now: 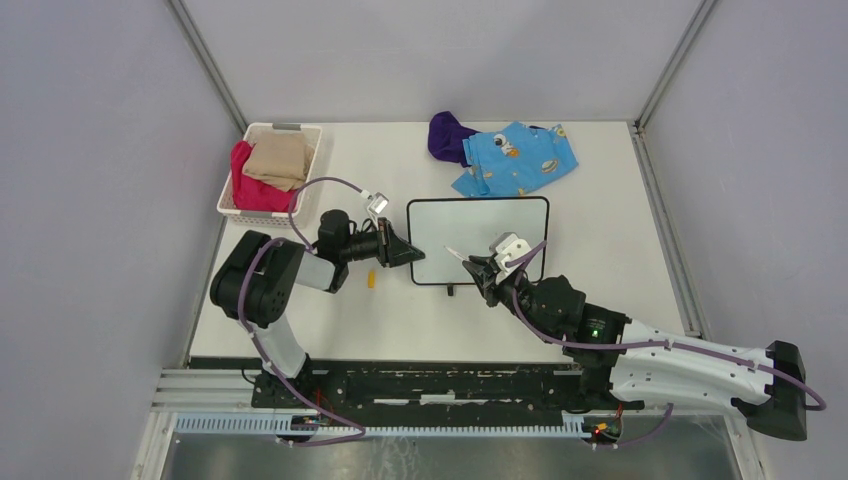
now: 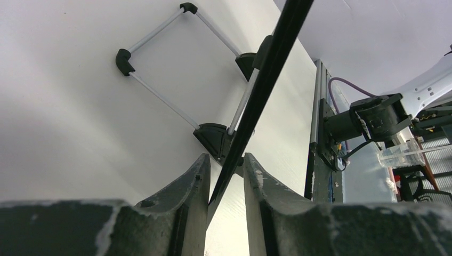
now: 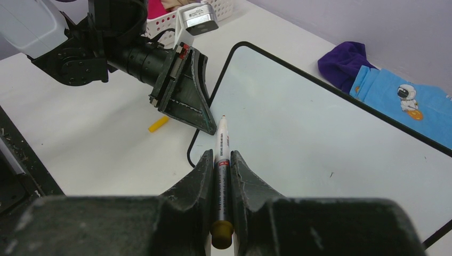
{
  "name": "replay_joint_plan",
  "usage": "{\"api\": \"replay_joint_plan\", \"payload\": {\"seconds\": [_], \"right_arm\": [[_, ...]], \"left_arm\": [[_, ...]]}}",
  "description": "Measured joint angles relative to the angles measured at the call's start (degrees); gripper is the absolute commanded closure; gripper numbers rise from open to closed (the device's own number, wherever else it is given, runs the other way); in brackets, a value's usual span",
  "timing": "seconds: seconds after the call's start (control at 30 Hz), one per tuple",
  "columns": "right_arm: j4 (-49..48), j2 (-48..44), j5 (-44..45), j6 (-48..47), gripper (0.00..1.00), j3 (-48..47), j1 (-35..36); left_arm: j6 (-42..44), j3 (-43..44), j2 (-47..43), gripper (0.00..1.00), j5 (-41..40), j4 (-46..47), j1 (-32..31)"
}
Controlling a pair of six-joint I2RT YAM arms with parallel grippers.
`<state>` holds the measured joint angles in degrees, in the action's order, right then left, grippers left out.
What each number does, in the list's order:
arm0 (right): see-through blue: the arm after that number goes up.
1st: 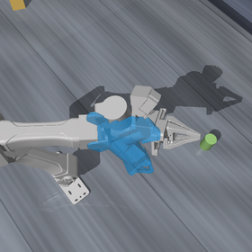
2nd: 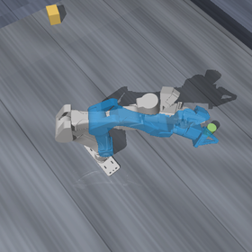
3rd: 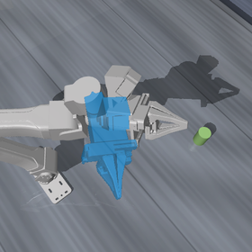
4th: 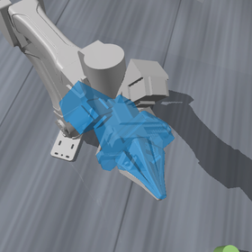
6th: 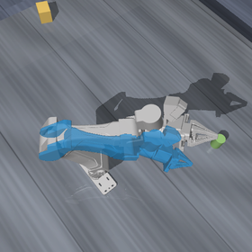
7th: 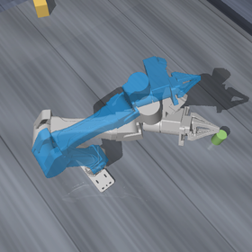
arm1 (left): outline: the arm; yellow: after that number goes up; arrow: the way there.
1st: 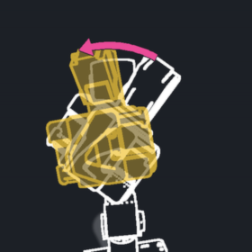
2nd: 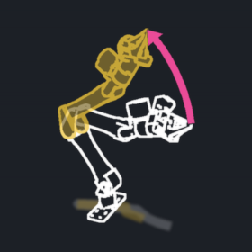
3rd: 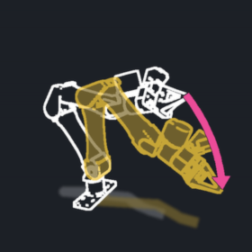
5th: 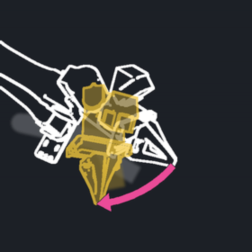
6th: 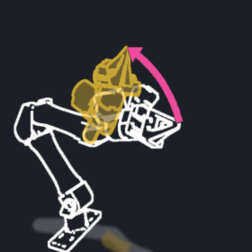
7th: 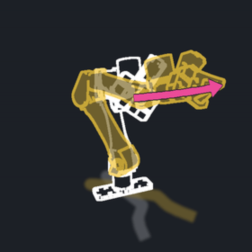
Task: Write a sentence on the whiteboard
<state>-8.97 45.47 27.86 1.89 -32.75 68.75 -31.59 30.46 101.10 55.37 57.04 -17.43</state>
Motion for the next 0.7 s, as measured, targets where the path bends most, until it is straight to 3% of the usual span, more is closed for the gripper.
{"api": "replay_joint_plan", "payload": {"seconds": [0.37, 0.7], "right_arm": [[0.00, 0.02, 0.00, 0.02, 1.00, 0.00, 0.00], [-0.13, 2.40, 3.56, -0.13, 1.00, -0.22, 0.02]], "left_arm": [[1.09, 0.81, 0.15, 0.77, 0.22, -1.46, -0.07], [2.86, 1.27, 0.15, 0.80, 0.28, -2.54, -0.11]]}}
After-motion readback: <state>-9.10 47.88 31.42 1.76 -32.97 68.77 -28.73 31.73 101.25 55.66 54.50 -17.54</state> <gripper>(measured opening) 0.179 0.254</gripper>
